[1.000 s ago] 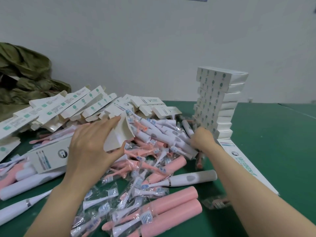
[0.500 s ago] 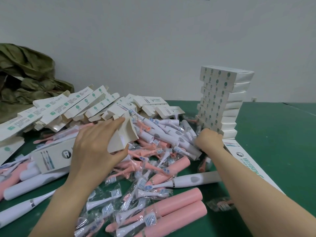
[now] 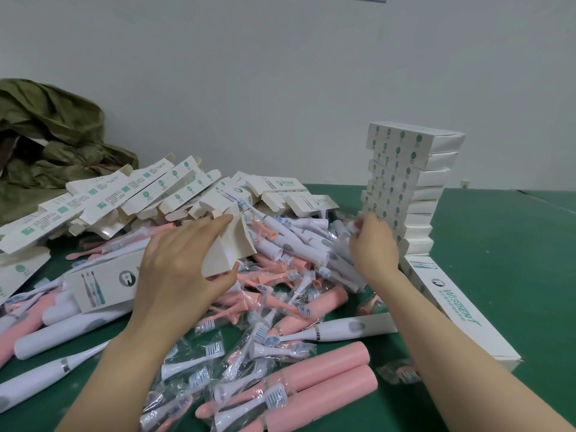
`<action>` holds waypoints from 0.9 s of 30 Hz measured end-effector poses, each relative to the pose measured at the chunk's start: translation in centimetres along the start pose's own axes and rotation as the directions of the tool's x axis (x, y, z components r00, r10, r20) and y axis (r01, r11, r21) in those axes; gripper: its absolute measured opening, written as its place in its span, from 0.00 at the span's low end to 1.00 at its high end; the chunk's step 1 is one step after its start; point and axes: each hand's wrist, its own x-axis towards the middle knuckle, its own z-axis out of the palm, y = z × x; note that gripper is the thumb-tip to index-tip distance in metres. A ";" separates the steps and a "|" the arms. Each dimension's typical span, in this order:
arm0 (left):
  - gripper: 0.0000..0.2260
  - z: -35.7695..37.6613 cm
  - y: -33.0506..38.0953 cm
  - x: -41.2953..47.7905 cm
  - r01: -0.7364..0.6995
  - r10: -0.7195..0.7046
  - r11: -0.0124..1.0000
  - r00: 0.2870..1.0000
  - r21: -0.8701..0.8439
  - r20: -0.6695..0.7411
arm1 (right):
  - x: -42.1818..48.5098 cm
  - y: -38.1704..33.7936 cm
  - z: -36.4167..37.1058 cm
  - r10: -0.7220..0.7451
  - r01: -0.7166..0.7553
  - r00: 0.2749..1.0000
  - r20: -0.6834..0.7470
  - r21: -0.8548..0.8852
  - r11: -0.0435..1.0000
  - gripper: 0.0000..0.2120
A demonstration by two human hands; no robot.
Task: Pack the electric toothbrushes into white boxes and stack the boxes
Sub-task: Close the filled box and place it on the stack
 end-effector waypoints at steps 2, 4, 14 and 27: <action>0.33 0.1 0.0 0.1 -0.001 0.001 1.000 1.000 0.003 -0.002 | -0.7 -2.2 -1.2 -0.081 0.061 0.995 0.052 0.301 0.952 0.11; 0.33 0.3 0.1 0.2 0.007 -0.007 1.000 1.000 -0.002 0.000 | -2.1 -4.6 -2.9 -0.139 -0.051 0.966 0.218 0.688 0.724 0.13; 0.30 -1.4 0.1 0.1 0.139 -0.156 0.966 0.986 -0.217 -0.063 | -8.6 -8.9 -2.8 -0.375 0.020 0.901 0.218 0.842 0.539 0.10; 0.29 -1.8 0.0 0.2 0.081 -0.127 0.940 0.985 -0.331 -0.117 | -9.9 -11.8 -4.1 -0.829 0.847 0.531 -0.173 0.086 0.524 0.10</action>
